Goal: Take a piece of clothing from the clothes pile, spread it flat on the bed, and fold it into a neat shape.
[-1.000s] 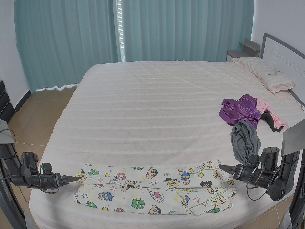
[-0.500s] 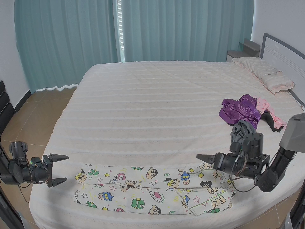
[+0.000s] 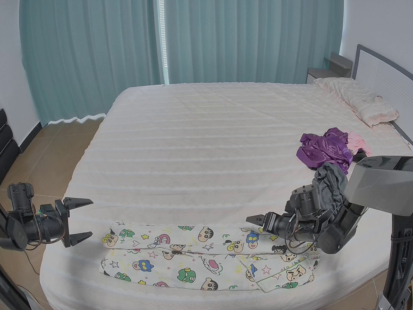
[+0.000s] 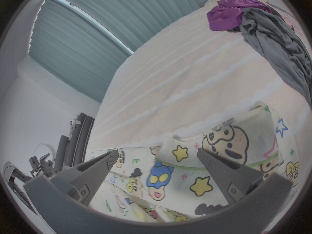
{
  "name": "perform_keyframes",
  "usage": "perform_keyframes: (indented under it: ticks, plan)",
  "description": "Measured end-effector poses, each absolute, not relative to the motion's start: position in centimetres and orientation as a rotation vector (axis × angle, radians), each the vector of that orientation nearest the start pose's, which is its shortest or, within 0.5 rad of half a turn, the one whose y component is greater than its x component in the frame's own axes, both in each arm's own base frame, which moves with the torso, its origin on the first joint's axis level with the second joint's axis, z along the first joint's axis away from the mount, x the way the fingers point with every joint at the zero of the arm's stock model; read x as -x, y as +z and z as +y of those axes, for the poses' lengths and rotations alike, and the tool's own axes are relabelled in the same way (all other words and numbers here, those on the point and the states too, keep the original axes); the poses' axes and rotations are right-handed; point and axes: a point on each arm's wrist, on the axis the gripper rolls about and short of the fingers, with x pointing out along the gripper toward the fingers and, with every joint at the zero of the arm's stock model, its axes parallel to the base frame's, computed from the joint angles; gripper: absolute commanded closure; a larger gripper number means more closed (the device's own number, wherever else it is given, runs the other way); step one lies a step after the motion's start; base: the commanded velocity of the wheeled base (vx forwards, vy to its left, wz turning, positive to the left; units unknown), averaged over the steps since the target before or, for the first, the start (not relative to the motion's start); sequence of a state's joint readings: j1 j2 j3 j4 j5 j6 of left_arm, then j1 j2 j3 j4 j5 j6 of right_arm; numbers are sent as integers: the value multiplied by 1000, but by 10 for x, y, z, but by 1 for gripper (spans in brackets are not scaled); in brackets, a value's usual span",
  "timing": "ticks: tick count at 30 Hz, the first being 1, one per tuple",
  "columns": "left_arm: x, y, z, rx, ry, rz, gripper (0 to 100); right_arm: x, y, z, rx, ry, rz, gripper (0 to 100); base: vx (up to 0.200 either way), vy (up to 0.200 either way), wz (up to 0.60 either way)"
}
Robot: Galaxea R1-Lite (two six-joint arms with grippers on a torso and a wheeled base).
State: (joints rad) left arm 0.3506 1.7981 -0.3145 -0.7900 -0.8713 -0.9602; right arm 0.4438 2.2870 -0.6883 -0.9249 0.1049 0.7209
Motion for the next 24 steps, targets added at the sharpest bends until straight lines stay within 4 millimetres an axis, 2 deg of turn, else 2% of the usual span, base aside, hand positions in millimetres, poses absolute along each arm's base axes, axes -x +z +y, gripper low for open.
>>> perform_keyframes:
  ticks: [7,12,18,24]
  plan:
    - [-221,64,63,1313,-190,796,0,-311,-24,145,-615,167,869,0,0,0,0]
    - [-221,64,62,1313,-189,797,0,-310,-20,144,-631,164,863,0,0,0,0]
    - [-220,64,62,1311,-190,794,0,-307,10,146,-627,209,807,0,0,0,0]
    - [-221,65,63,1298,-202,776,0,-310,26,149,-448,296,768,0,0,0,0]
